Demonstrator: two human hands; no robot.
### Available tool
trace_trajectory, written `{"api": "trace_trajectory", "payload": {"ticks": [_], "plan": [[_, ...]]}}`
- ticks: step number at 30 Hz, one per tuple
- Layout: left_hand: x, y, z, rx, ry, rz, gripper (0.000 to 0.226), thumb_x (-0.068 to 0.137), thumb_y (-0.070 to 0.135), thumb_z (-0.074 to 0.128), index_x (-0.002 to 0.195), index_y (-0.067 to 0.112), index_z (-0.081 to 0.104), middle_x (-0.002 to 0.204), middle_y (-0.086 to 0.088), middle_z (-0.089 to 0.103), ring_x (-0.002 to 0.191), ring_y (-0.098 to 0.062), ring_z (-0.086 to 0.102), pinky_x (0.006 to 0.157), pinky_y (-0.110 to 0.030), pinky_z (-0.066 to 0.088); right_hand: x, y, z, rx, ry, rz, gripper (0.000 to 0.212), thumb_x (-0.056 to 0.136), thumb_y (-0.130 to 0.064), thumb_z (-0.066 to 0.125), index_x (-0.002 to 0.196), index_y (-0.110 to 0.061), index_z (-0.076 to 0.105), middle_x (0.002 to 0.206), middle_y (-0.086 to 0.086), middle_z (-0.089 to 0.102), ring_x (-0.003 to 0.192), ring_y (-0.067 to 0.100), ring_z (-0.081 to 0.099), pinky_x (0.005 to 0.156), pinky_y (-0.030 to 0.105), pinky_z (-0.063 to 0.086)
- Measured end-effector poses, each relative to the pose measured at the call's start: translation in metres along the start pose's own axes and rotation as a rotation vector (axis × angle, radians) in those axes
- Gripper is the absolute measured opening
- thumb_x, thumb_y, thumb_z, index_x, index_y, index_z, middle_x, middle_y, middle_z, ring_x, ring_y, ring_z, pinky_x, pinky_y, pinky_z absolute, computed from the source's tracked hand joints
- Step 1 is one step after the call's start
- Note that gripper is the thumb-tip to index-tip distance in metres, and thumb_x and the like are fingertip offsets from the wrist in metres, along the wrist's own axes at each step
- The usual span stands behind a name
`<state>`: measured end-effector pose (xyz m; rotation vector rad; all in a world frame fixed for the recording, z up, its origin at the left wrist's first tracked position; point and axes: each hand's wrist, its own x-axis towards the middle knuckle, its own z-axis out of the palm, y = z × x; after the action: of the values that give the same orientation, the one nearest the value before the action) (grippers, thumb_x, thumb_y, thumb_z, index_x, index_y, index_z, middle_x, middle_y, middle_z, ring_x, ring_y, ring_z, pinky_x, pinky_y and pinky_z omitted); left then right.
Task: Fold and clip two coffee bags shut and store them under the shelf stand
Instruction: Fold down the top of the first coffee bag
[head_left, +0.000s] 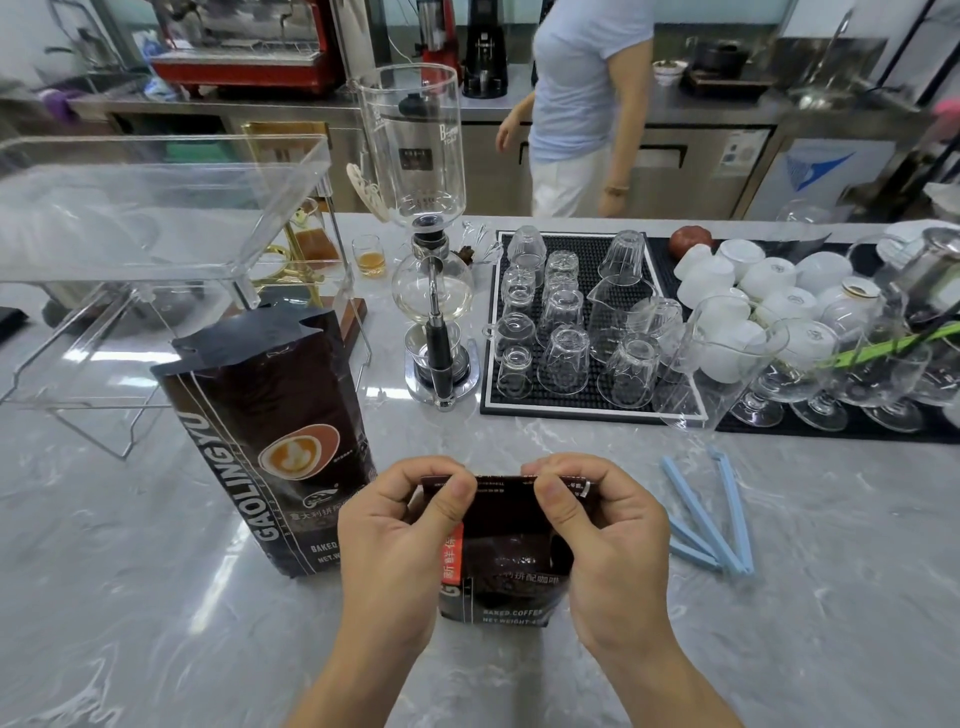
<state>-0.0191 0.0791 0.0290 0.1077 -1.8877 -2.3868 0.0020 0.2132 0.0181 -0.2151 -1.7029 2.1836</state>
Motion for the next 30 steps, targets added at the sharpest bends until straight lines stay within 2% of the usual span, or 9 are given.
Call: {"api": "trace_trajectory", "payload": {"ticks": [11, 13, 16, 17, 21, 23, 26, 28, 30], "plan": [[0.001, 0.0, -0.004, 0.002, 0.041, -0.016, 0.007, 0.066, 0.021, 0.071, 0.066, 0.018, 0.077, 0.061, 0.002, 0.071, 0.056, -0.007, 0.062, 0.055, -0.027, 0.051, 0.001, 0.002, -0.002, 0.038, 0.024, 0.027, 0.01, 0.078, -0.017, 0.067, 0.072, -0.015, 0.075, 0.08, 0.011, 0.076, 0.079, 0.021, 0.07, 0.075, 0.029, 0.055], [0.002, 0.0, -0.005, 0.001, 0.044, -0.021, 0.009, 0.066, 0.024, 0.07, 0.067, 0.017, 0.077, 0.061, 0.002, 0.071, 0.056, -0.009, 0.063, 0.056, -0.028, 0.052, 0.001, 0.001, -0.002, 0.047, 0.025, 0.045, 0.015, 0.076, -0.027, 0.07, 0.073, -0.014, 0.076, 0.078, 0.009, 0.076, 0.076, 0.02, 0.07, 0.072, 0.028, 0.055], [0.002, -0.001, -0.004, 0.015, 0.046, -0.022, 0.011, 0.067, 0.024, 0.069, 0.068, 0.017, 0.077, 0.061, 0.001, 0.072, 0.057, -0.012, 0.064, 0.057, -0.029, 0.053, 0.001, 0.0, -0.002, 0.061, 0.026, 0.065, 0.041, 0.068, -0.052, 0.076, 0.075, -0.012, 0.076, 0.074, 0.007, 0.076, 0.07, 0.018, 0.068, 0.067, 0.023, 0.056], [0.002, -0.001, -0.005, 0.02, 0.046, -0.024, 0.011, 0.067, 0.025, 0.07, 0.069, 0.017, 0.078, 0.062, 0.0, 0.072, 0.058, -0.012, 0.064, 0.057, -0.029, 0.054, 0.001, 0.001, -0.003, 0.056, 0.03, 0.062, 0.043, 0.066, -0.055, 0.076, 0.075, -0.013, 0.076, 0.072, 0.005, 0.075, 0.068, 0.016, 0.067, 0.065, 0.022, 0.056], [0.003, -0.003, -0.009, 0.068, 0.046, -0.009, 0.013, 0.066, 0.03, 0.071, 0.071, 0.02, 0.078, 0.066, -0.001, 0.074, 0.063, -0.012, 0.067, 0.058, -0.024, 0.056, 0.002, 0.0, -0.006, -0.029, 0.024, 0.027, 0.018, 0.077, -0.036, 0.068, 0.071, -0.022, 0.078, 0.066, 0.0, 0.075, 0.062, 0.008, 0.065, 0.062, 0.017, 0.053], [0.001, -0.003, -0.011, 0.109, 0.043, 0.009, 0.012, 0.067, 0.031, 0.07, 0.071, 0.022, 0.077, 0.067, 0.0, 0.074, 0.063, -0.01, 0.067, 0.056, -0.021, 0.056, 0.0, -0.001, -0.008, -0.048, -0.004, 0.008, 0.022, 0.075, -0.044, 0.069, 0.075, -0.024, 0.079, 0.069, -0.001, 0.077, 0.064, 0.007, 0.067, 0.063, 0.016, 0.054], [0.001, -0.004, -0.015, 0.163, -0.009, 0.029, 0.005, 0.07, 0.029, 0.074, 0.074, 0.026, 0.076, 0.069, 0.003, 0.074, 0.064, -0.007, 0.067, 0.058, -0.02, 0.056, -0.001, -0.002, -0.01, -0.051, -0.025, 0.01, 0.024, 0.07, -0.049, 0.069, 0.075, -0.028, 0.08, 0.067, -0.003, 0.076, 0.061, 0.003, 0.065, 0.061, 0.013, 0.052], [0.001, -0.005, -0.018, 0.194, -0.074, 0.029, 0.009, 0.072, 0.031, 0.083, 0.078, 0.028, 0.077, 0.075, 0.003, 0.076, 0.07, -0.008, 0.069, 0.064, -0.023, 0.059, -0.002, -0.002, -0.01, -0.044, -0.017, 0.021, 0.024, 0.071, -0.049, 0.069, 0.074, -0.028, 0.08, 0.064, -0.003, 0.075, 0.058, 0.002, 0.063, 0.059, 0.012, 0.051], [0.0, -0.005, -0.018, 0.243, -0.13, 0.023, 0.014, 0.067, 0.033, 0.079, 0.081, 0.03, 0.078, 0.079, 0.001, 0.078, 0.076, -0.012, 0.073, 0.071, -0.029, 0.061, -0.003, 0.0, -0.011, -0.064, -0.026, 0.006, 0.042, 0.069, -0.062, 0.068, 0.08, -0.023, 0.08, 0.062, -0.001, 0.073, 0.057, 0.001, 0.061, 0.058, 0.011, 0.05]]}}
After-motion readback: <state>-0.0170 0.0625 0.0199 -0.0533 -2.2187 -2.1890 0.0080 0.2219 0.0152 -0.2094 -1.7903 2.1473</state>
